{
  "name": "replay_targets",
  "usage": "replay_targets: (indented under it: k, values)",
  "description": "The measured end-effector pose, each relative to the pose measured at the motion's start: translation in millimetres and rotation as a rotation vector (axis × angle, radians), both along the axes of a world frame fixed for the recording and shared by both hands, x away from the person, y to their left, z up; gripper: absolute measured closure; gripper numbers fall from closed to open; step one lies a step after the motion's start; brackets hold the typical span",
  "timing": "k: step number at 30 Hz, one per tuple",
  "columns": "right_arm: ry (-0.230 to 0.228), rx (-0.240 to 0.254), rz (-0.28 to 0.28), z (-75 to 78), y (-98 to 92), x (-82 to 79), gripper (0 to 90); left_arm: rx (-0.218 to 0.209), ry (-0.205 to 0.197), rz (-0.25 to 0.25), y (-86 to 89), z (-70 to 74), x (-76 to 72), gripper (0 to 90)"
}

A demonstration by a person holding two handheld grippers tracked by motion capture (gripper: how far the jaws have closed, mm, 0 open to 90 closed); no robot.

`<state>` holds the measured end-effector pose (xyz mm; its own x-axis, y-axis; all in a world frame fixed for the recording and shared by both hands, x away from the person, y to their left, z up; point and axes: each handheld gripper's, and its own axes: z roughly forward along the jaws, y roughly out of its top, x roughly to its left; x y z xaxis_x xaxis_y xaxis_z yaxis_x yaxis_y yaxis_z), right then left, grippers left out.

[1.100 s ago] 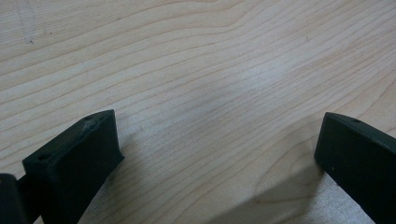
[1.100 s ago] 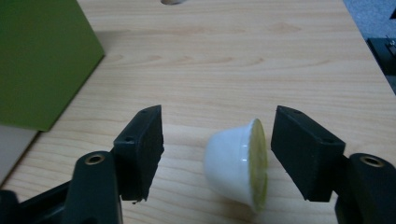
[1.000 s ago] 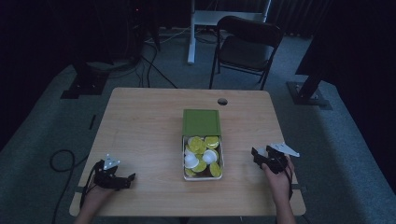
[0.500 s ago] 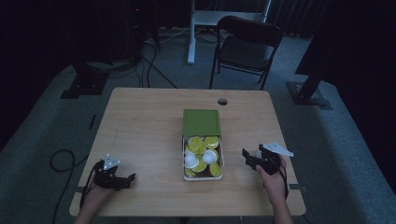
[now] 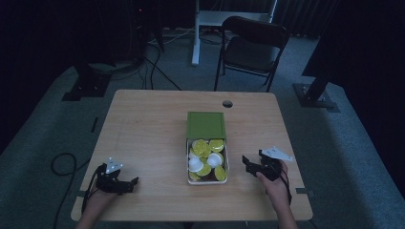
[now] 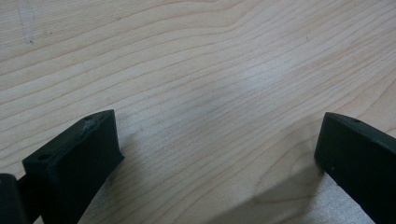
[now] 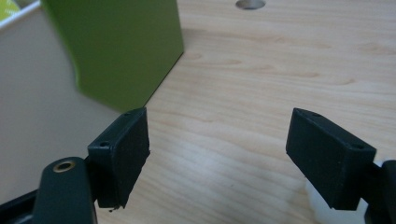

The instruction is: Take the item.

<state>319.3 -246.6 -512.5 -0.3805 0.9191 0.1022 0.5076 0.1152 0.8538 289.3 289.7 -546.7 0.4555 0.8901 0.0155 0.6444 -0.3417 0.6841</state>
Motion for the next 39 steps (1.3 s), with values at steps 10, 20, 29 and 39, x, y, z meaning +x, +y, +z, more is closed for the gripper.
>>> replay_targets:
  k: [10, 20, 29, 39]
  values:
    - [0.054, 0.005, 0.064, -10.0, 7.2, -1.7, 19.8, -0.001, 0.000, 0.000, 0.0, -0.1, 0.0, 0.1]
    - [0.086, -0.026, 0.116, -17.5, 13.0, -4.7, 15.5, 0.000, 0.000, -0.001, 0.1, -0.1, 0.0, 0.0]
    - [0.103, -0.058, 0.189, -25.5, 18.4, -8.6, 12.6, 0.000, 0.000, 0.000, 0.0, -0.1, 0.0, 0.0]
    - [0.162, -0.111, 0.234, -36.9, 22.0, -8.4, 12.6, 0.000, 0.000, 0.000, 0.0, -0.1, 0.0, 0.1]
